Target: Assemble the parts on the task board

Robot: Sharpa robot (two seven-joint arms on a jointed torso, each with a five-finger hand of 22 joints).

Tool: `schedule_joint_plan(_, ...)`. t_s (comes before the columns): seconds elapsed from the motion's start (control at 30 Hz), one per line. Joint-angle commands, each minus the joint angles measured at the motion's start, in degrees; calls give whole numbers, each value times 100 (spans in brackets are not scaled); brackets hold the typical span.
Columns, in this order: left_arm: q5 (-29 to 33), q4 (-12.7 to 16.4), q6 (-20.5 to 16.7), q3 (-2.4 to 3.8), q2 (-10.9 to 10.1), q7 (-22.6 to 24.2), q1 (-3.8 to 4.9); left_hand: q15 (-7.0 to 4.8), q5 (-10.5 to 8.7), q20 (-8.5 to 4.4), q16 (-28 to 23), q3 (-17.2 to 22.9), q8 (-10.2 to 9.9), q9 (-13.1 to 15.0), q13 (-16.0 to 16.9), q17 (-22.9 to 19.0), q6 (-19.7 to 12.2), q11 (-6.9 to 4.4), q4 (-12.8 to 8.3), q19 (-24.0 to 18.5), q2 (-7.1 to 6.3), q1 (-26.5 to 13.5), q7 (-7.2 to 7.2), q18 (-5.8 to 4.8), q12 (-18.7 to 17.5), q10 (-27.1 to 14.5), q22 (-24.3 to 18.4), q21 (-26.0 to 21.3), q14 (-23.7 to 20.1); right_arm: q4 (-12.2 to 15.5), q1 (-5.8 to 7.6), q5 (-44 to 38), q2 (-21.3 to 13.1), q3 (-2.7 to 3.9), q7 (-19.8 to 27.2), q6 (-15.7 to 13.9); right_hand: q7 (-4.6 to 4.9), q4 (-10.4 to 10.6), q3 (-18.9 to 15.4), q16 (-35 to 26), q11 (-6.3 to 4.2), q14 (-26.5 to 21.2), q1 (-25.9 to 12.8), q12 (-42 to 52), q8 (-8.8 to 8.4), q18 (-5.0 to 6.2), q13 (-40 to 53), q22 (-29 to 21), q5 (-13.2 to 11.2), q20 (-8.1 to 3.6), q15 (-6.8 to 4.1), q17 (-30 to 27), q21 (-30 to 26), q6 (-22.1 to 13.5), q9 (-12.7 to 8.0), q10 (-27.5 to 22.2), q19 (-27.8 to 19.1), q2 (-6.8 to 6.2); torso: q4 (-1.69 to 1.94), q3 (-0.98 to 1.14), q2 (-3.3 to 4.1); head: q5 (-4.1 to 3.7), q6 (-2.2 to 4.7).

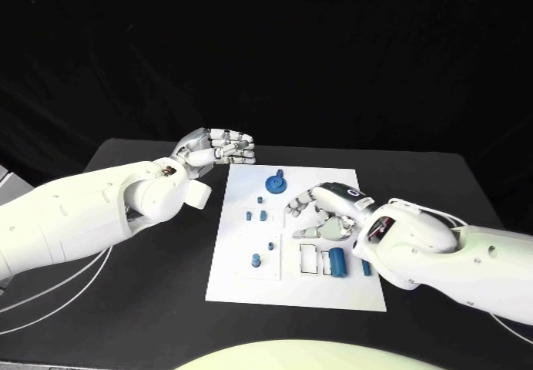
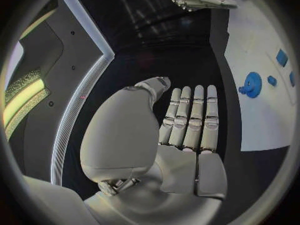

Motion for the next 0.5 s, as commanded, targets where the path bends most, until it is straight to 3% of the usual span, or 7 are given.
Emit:
schedule_joint_plan(0.03, 30, 25, 65, -1, -5, 46, -9, 1, -26, 3, -27, -7, -28, -9, 5, 6, -31, 14, 2, 46, 6, 43, 24, 34, -32, 16, -11, -38, 25, 74, 120, 1818, -354, 2, 404, -118, 20, 7, 47, 90, -77, 54, -40, 216, 111, 39, 97, 677, 19, -54, -67, 161, 232, 172, 21, 586, 108, 90, -21, -14, -27, -125, -5)
schedule_joint_plan(0.2, 27, 59, 35, -8, -29, 53, -30, 0, -27, 3, -28, -9, -30, -10, 5, 8, -35, 14, 3, 50, 4, 40, 22, 34, -32, 18, -13, -39, 30, 128, 215, 2472, -882, -11, 71, 211, -235, -5, -92, 203, -350, 111, -317, 1134, 389, -8, 872, 817, 8, -291, -302, 374, 552, 290, 123, 1343, 184, 38, -30, -21, -45, -237, -10)
schedule_joint_plan(0.23, 26, 70, 28, -8, -35, 54, -38, 0, -27, 3, -28, -9, -30, -10, 5, 8, -35, 14, 3, 50, 4, 40, 22, 34, -32, 18, -13, -39, 30, 144, 226, 2550, -990, -22, -56, 307, -229, -4, -124, 219, -371, 121, -370, 1477, 457, -31, 1168, 853, -9, -284, -314, 405, 644, 275, 158, 1431, 202, 48, -29, -21, -48, -260, -23)
schedule_joint_plan(0.27, 24, 81, 20, -9, -43, 54, -46, 0, -27, 3, -28, -9, -30, -10, 5, 8, -35, 14, 3, 50, 4, 40, 22, 34, -32, 18, -13, -39, 30, 163, 233, 2605, -1089, -33, -193, 404, -287, -58, -225, 345, -414, 194, -621, 4184, 577, -102, 4135, 1001, -6, -309, -350, 668, 1071, 277, 230, 2111, 292, 98, -31, -20, -53, -274, -36)
schedule_joint_plan(0.3, 19, 91, 11, -9, -51, 53, -54, 0, -27, 3, -28, -9, -30, -10, 5, 8, -35, 14, 3, 50, 4, 40, 22, 34, -32, 18, -13, -39, 30, 184, 238, 2637, -1180, -44, -334, 484, -262, 14, -288, 461, -399, 227, -733, 5739, 807, -136, 5929, 1095, 20, -339, -336, 913, 1278, 143, 388, 1878, 326, 231, -35, -18, -58, -289, -42)
schedule_joint_plan(0.33, 14, 100, 1, -10, -58, 51, -62, -2, -28, 1, -32, -17, -35, -13, 7, 13, -43, 12, 8, 61, -2, 32, 18, 36, -32, 26, -21, -43, 43, 205, 240, 2650, -1261, -56, -473, 555, -279, 28, -367, 595, -365, 288, -918, 6487, 933, -180, 6863, 1182, 34, -302, -322, 1238, 1532, 58, 470, 2150, 373, 270, -37, -17, -56, -302, -40)
schedule_joint_plan(0.5, -28, 148, -60, -11, -83, 38, -86, -7, -30, 46, -138, -232, -53, -25, 18, 52, -51, 3, 145, -25, -101, -167, -9, 23, -43, 69, -155, -192, 85, 307, 176, 2581, -1501, -124, -1047, 702, -248, 20, -422, 901, -358, 424, -991, 7447, 1244, -267, 8191, 1342, 47, -265, -280, 2094, 2048, -77, 649, 2754, 464, 332, -62, -19, -65, -336, -61)
